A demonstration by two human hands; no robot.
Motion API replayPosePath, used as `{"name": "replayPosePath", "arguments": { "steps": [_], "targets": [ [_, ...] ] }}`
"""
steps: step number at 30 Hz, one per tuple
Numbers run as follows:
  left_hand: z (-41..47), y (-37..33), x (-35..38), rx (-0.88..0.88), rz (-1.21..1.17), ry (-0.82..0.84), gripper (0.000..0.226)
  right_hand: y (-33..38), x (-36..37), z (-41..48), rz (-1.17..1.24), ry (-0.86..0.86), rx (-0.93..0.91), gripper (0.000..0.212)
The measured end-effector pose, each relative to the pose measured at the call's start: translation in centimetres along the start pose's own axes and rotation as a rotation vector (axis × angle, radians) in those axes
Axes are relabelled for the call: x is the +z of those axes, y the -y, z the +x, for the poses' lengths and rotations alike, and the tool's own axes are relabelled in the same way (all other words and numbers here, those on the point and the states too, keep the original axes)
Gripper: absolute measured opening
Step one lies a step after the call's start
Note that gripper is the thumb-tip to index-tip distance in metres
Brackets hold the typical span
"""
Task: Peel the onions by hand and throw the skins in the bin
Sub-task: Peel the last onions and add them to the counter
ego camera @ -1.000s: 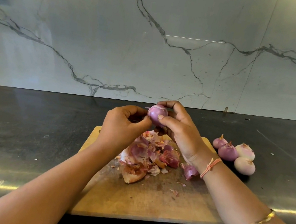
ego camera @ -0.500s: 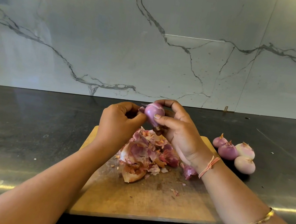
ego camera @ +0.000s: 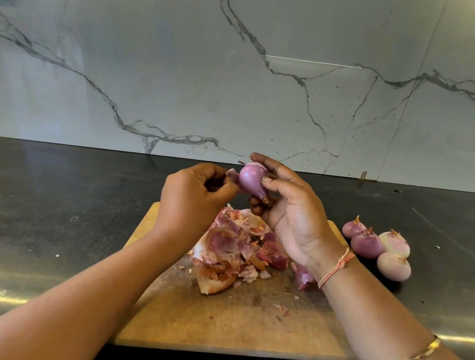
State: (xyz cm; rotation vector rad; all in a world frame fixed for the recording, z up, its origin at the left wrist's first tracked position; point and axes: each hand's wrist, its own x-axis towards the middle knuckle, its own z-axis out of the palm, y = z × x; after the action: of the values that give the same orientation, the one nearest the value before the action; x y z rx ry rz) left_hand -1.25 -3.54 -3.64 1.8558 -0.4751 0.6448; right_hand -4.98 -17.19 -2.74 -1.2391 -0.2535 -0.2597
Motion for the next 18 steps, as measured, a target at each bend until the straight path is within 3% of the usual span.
{"name": "replayPosePath", "arguments": {
  "steps": [4,9,13,18],
  "targets": [
    [-0.23,0.09,0.03,0.022,0.042,0.009,0.011,-0.31,0.17,-0.14,-0.120,0.007,-0.023,0.019],
    [-0.37,-0.01,0.05,0.020,0.099,0.083,0.006,-0.83,-0.01,-0.13,-0.548,-0.095,-0.152,0.026],
    [-0.34,-0.41,-0.23,0.073,0.149,0.153,0.009,-0.44,-0.27,-0.18,-0.536,-0.101,-0.145,0.022],
    [0.10,-0.10,-0.54,0.201,0.168,0.121,0.011,0.07,-0.08,-0.07,-0.424,-0.123,-0.089,0.012]
  ]
}}
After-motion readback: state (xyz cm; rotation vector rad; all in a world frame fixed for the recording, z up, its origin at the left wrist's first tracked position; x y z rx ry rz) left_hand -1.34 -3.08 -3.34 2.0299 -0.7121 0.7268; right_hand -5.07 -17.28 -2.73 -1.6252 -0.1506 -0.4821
